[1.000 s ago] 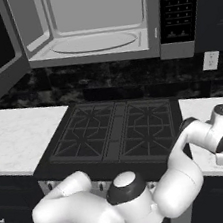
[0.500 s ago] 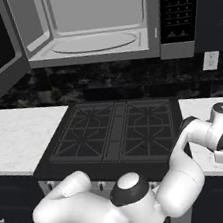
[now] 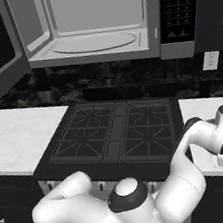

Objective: Open the microwave, place the bowl with waffle inside the microwave, then close the microwave door and turn it on.

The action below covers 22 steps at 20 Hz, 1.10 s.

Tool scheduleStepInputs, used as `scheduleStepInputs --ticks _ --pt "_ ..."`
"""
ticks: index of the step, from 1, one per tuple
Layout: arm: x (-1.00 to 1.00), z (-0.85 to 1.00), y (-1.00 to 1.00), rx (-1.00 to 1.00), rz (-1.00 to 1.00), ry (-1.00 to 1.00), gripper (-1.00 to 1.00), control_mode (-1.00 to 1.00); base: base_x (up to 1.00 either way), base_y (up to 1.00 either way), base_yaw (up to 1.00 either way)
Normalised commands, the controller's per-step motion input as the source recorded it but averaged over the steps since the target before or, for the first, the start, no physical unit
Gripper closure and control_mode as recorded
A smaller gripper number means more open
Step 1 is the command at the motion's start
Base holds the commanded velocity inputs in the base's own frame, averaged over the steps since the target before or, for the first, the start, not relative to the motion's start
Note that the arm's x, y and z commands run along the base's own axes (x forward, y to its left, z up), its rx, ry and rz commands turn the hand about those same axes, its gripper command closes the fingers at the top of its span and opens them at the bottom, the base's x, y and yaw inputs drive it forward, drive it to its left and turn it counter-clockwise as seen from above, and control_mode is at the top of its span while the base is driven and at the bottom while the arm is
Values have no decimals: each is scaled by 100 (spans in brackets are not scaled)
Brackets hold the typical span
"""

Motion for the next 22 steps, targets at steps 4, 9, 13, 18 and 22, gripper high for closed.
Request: scheduleStepInputs --ticks 4,9,13,18,22 --pt "-79 29 0 0 3 -14 100 -100 0 0 0" --pt "-81 81 13 0 6 -25 100 -100 0 0 0" --pt "-85 98 41 -3 13 -27 100 -100 0 0 0" --pt "-74 96 79 -13 18 -12 100 -100 0 0 0" --pt "-63 78 100 -20 29 0 100 -100 0 0 0"
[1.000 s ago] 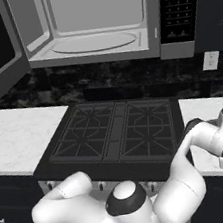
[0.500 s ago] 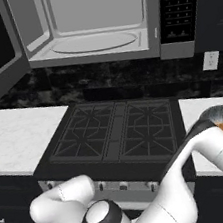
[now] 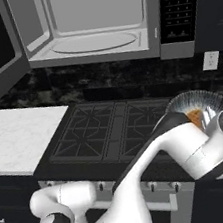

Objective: Open the microwave, place the bowl with waffle inside the microwave, then close the microwave door and turn it on.

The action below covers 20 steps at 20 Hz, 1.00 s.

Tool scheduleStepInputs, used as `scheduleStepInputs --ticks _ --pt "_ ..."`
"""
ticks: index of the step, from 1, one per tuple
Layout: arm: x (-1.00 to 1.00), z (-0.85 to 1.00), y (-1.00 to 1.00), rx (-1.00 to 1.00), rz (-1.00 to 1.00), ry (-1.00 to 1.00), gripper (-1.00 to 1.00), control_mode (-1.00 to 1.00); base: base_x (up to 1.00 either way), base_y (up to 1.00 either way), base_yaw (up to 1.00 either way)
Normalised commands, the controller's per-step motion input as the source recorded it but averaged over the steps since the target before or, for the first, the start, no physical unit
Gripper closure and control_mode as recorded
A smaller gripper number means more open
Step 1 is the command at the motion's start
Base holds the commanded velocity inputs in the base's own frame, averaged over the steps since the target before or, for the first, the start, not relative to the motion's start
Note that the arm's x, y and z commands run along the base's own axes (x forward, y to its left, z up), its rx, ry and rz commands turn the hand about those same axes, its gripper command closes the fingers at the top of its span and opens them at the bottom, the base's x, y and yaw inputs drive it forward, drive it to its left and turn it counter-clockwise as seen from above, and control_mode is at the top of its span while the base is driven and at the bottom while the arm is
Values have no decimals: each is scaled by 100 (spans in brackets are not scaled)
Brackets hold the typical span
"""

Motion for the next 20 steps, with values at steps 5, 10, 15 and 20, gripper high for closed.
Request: scheduleStepInputs --ticks 5,10,15,20 --pt "-52 60 100 -16 23 -7 100 -100 0 0 0" --pt "-50 54 100 -12 14 -11 100 -100 0 0 0" --pt "-40 67 100 -12 11 -11 100 -100 0 0 0" --pt "-26 79 100 -12 11 -10 100 -100 0 0 0"
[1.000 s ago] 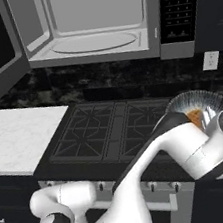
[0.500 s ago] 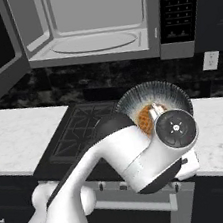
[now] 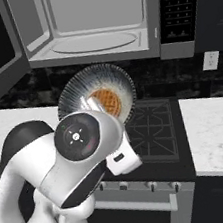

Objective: Open the microwave, place the bowl with waffle inside the microwave, then close the microwave door and turn it on.

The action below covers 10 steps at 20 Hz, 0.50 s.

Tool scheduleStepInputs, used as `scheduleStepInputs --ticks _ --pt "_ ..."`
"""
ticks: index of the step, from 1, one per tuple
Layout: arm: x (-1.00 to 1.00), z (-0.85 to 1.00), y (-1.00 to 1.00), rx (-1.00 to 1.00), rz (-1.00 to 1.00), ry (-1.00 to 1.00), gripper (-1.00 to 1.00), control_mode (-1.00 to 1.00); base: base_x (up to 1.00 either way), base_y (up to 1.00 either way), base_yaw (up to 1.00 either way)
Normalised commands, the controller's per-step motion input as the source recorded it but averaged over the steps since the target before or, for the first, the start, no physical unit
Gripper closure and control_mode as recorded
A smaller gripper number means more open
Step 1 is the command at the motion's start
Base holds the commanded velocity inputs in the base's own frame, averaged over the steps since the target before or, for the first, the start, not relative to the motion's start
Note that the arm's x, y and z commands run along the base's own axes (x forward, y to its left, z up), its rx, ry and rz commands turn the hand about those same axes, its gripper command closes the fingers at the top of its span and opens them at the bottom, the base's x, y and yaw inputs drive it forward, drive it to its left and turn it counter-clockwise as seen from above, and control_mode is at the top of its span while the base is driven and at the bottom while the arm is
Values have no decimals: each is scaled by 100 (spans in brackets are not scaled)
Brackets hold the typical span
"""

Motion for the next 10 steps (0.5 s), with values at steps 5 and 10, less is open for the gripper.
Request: scheduleStepInputs --ticks 5,10 --pt "0 88 99 -13 11 -3 100 -100 0 0 0" --pt "26 92 93 -15 10 2 100 -100 0 0 0"
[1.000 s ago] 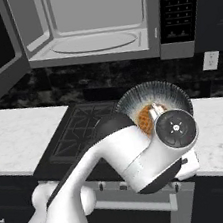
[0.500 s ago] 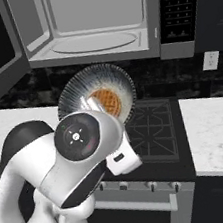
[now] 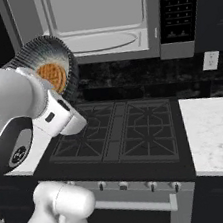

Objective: Open the microwave, place the bowl with waffle inside the microwave, then close the microwave door and turn it on.

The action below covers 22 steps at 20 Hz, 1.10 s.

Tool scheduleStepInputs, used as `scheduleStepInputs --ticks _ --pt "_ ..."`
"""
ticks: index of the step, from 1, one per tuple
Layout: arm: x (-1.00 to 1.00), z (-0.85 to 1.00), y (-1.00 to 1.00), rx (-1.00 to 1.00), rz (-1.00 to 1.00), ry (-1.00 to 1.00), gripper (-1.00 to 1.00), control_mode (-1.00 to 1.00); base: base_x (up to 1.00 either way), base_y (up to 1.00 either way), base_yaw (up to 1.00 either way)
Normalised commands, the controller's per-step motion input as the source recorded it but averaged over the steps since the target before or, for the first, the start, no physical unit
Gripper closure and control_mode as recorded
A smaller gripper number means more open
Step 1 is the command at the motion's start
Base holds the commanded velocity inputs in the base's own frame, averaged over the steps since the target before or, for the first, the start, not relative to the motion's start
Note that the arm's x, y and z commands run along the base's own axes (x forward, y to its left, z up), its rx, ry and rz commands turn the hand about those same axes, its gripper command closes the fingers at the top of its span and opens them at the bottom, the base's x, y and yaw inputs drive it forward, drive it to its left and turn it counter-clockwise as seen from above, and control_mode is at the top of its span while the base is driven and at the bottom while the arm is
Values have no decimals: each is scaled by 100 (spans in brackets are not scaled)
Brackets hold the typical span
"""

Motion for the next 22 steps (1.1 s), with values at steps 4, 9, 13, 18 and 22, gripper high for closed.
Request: scheduleStepInputs --ticks 4,9,13,18,22 --pt "62 40 41 -7 0 0 100 -100 0 0 0" --pt "80 8 9 -1 -1 1 100 -100 0 0 0" --pt "74 1 0 2 -9 0 100 -100 0 0 0" --pt "58 10 0 9 -14 0 100 -100 0 0 0" --pt "45 3 0 11 -9 0 100 -100 0 0 0"
